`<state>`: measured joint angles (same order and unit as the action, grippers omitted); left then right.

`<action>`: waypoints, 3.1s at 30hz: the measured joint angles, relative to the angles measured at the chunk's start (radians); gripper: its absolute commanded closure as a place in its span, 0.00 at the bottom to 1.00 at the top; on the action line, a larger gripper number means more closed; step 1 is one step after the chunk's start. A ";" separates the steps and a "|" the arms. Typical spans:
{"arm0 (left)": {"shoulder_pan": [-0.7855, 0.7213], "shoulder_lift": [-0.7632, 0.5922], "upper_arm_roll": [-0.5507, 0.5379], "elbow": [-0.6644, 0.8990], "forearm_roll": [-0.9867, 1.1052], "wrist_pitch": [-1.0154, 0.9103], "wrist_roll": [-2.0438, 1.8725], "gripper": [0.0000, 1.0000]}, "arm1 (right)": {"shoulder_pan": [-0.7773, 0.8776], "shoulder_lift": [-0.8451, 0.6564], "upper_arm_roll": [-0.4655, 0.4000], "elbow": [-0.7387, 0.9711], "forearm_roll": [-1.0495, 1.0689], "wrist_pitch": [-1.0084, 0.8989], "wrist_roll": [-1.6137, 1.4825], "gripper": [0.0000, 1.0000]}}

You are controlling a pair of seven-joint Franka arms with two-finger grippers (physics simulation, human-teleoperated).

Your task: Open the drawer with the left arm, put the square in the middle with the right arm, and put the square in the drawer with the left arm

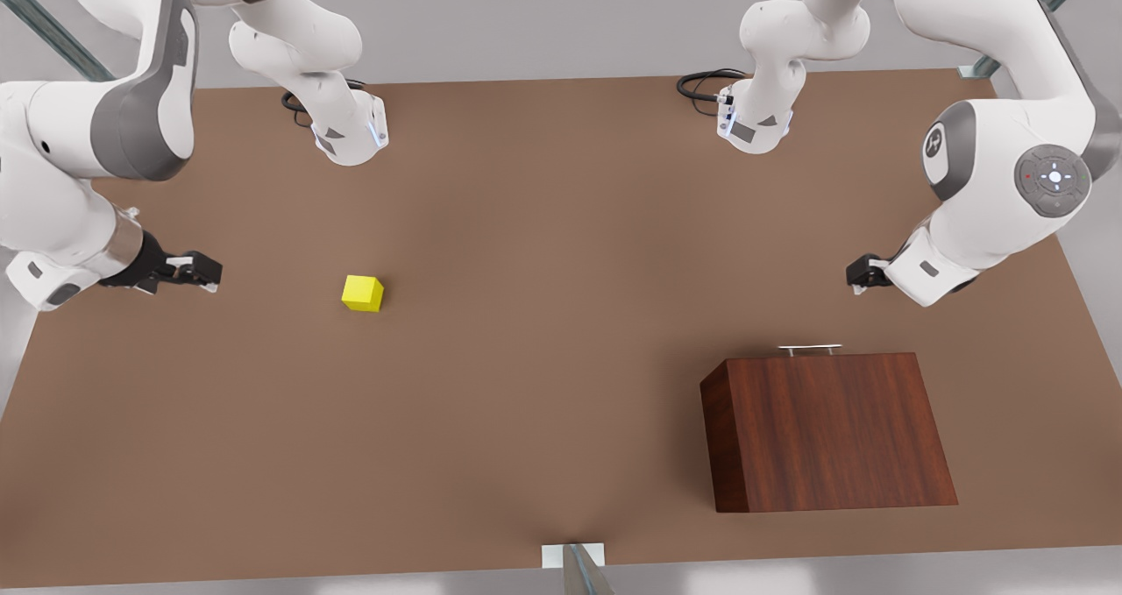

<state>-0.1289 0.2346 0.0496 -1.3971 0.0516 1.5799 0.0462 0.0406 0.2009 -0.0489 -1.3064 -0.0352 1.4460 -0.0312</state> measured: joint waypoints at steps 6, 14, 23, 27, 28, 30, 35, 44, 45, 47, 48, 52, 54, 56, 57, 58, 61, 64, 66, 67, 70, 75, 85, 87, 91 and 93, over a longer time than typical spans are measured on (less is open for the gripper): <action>0.004 -0.251 0.000 -0.534 0.000 0.462 -0.712 0.00 | 0.007 -0.139 0.011 -0.342 0.004 0.220 0.007 0.00; 0.002 -0.305 0.000 -0.868 -0.041 0.904 -1.308 0.00 | 0.052 -0.156 0.068 -0.761 0.014 0.581 0.152 0.00; -0.001 -0.225 -0.001 -0.898 -0.069 1.060 -1.422 0.00 | 0.077 -0.076 0.076 -1.119 0.055 1.071 0.312 0.00; -0.003 -0.189 0.002 -0.898 -0.072 1.073 -1.464 0.00 | 0.078 -0.015 0.078 -1.124 0.070 1.132 0.313 0.00; -0.002 -0.182 0.002 -0.898 -0.072 1.082 -1.464 0.00 | 0.076 -0.008 0.078 -1.123 0.070 1.135 0.313 0.00; 0.002 -0.159 0.002 -0.898 -0.073 1.111 -1.464 0.00 | 0.078 0.006 0.078 -1.123 0.071 1.138 0.313 0.00; 0.000 -0.115 0.002 -0.896 -0.072 1.136 -1.464 0.00 | 0.079 0.027 0.086 -1.134 0.071 1.140 0.313 0.00; 0.003 -0.057 0.003 -0.895 -0.072 1.189 -1.464 0.00 | 0.078 0.083 0.092 -1.124 0.071 1.145 0.310 0.13; 0.003 -0.057 0.004 -0.895 -0.072 1.189 -1.480 0.00 | 0.078 0.084 0.092 -1.123 0.070 1.146 0.310 0.22; 0.004 -0.055 0.009 -0.895 -0.073 1.187 -1.532 0.00 | 0.078 0.091 0.092 -1.126 0.070 1.172 0.310 0.25; 0.003 -0.051 0.009 -0.895 -0.073 1.187 -1.542 0.00 | 0.078 0.097 0.092 -1.126 0.070 1.175 0.310 0.28; 0.003 -0.047 0.008 -0.896 -0.073 1.183 -1.594 0.00 | 0.079 0.107 0.094 -1.124 0.071 1.177 0.309 0.29; 0.003 -0.049 0.009 -0.896 -0.073 1.178 -1.594 0.00 | 0.079 0.106 0.095 -1.123 0.071 1.176 0.307 0.29; 0.003 -0.050 0.009 -0.896 -0.073 1.173 -1.594 0.00 | 0.077 0.104 0.095 -1.123 0.071 1.176 0.307 0.29; 0.003 -0.053 0.009 -0.896 -0.073 1.165 -1.594 0.00 | 0.078 0.100 0.095 -1.123 0.071 1.176 0.304 0.29; 0.005 -0.054 0.009 -0.896 -0.073 1.159 -1.594 0.00 | 0.079 0.098 0.095 -1.122 0.071 1.174 0.304 0.30; 0.004 -0.061 0.010 -0.898 -0.073 1.139 -1.592 0.00 | 0.079 0.095 0.095 -1.123 0.072 1.171 0.303 0.34; 0.004 -0.077 0.010 -0.899 -0.073 1.114 -1.592 0.00 | 0.079 0.083 0.096 -1.118 0.072 1.164 0.306 0.32; 0.003 -0.092 0.010 -0.899 -0.072 1.093 -1.592 0.00 | 0.081 0.072 0.140 -1.101 0.072 1.151 0.368 0.32; 0.002 -0.097 0.010 -0.914 -0.072 1.095 -1.592 0.00 | 0.079 0.072 0.175 -1.066 0.073 1.108 0.435 0.32; 0.003 -0.100 0.010 -0.921 -0.072 1.092 -1.592 0.00 | 0.166 0.097 0.207 -0.965 0.106 1.060 0.610 0.32; 0.003 -0.116 0.010 -0.935 -0.072 1.080 -1.592 0.00 | 0.412 0.302 0.189 -0.483 0.246 0.816 0.936 0.32; 0.004 -0.179 0.010 -0.987 -0.071 1.035 -1.591 0.00 | 0.718 0.886 0.104 0.383 0.278 0.760 1.461 0.32; 0.002 -0.187 0.010 -1.001 -0.071 1.029 -1.591 0.00 | 0.731 0.901 0.106 0.381 0.261 0.799 1.470 0.27; 0.003 -0.194 0.010 -1.019 -0.070 1.029 -1.591 0.00 | 0.752 0.905 0.092 0.342 0.212 0.800 1.467 0.00; 0.003 -0.204 0.010 -1.026 -0.070 1.028 -1.589 0.00 | 0.751 0.898 0.090 0.332 0.212 0.800 1.465 0.00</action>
<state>-0.1263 0.0309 0.0598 -2.4230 -0.0186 2.6079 -1.5432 0.7915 1.0992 0.0414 -0.9749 0.1764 2.2457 1.4334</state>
